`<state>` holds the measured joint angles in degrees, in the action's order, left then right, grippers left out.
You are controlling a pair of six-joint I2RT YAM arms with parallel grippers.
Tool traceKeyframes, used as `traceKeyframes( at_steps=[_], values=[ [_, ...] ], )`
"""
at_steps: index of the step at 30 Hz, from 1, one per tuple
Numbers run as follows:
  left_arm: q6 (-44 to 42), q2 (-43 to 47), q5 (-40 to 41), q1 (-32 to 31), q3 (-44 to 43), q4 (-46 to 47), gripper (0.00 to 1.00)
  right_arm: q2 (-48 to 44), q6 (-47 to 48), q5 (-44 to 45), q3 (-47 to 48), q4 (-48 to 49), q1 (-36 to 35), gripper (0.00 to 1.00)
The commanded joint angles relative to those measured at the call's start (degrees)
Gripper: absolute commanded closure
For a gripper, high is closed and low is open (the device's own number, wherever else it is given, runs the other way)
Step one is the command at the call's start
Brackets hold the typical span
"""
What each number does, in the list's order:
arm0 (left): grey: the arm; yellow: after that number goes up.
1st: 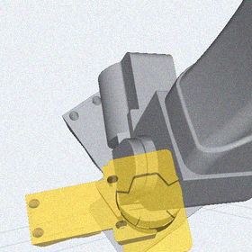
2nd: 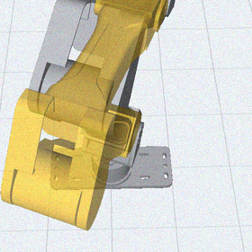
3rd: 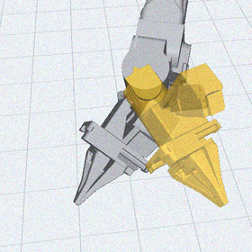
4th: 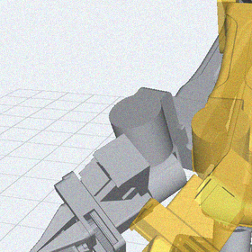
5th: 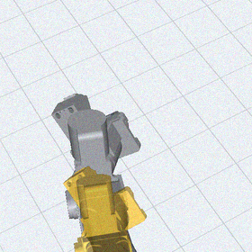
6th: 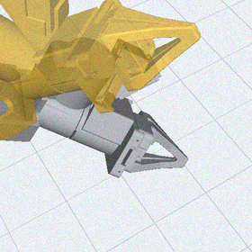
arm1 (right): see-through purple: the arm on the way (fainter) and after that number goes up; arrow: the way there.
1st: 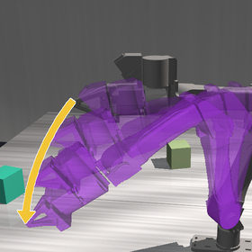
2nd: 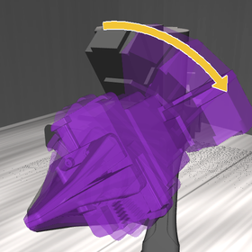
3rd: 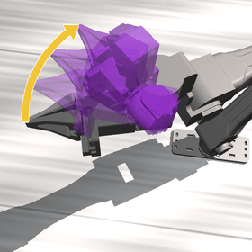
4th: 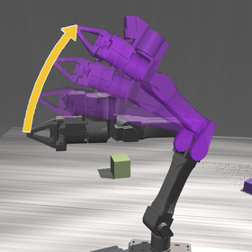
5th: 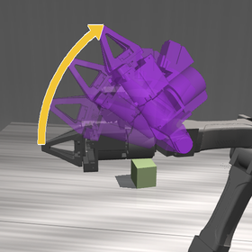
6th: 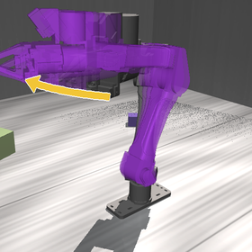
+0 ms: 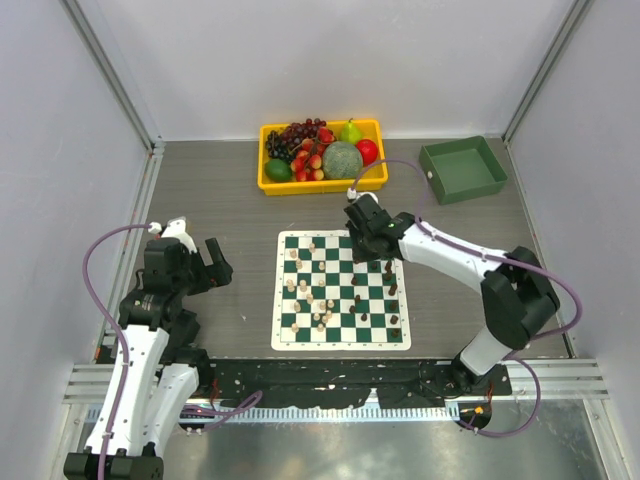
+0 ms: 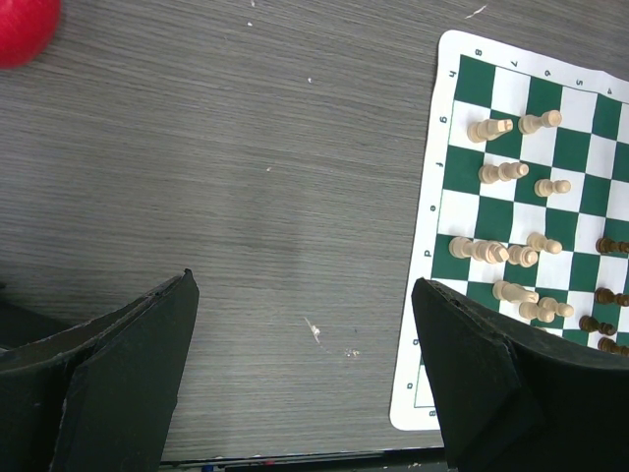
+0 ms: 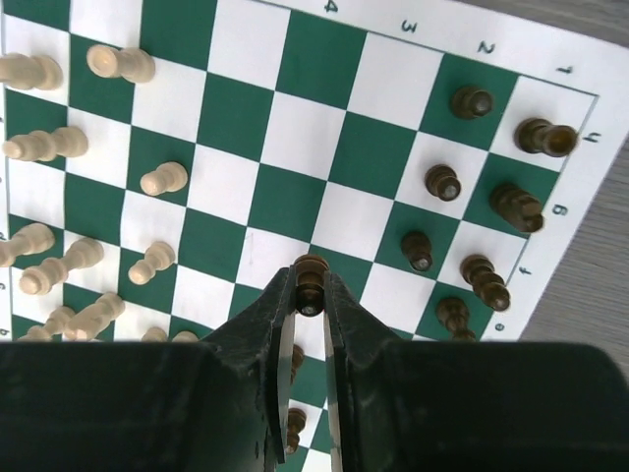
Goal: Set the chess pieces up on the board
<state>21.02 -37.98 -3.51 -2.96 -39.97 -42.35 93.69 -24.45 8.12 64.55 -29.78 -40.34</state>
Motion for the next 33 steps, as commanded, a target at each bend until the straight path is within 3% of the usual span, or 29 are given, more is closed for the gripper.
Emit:
traceKeyframes(
  at_steps=[1, 11, 33],
  values=[
    [0.1, 0.9, -0.4, 0.2, -1.3, 0.0, 0.02, -5.7, -1.3, 3.8, -2.1, -0.5, 0.2, 0.8],
    [0.2, 1.2, -0.4, 0.2, -1.1, 0.0, 0.02, -6.9, -2.4, 3.0, -8.7, 0.3, 0.5, 0.8],
    [0.3, 0.9, -0.4, 0.2, -1.1, 0.1, 0.02, -3.0, -2.2, 3.8, -10.4, 2.7, 2.1, 0.78]
  ],
)
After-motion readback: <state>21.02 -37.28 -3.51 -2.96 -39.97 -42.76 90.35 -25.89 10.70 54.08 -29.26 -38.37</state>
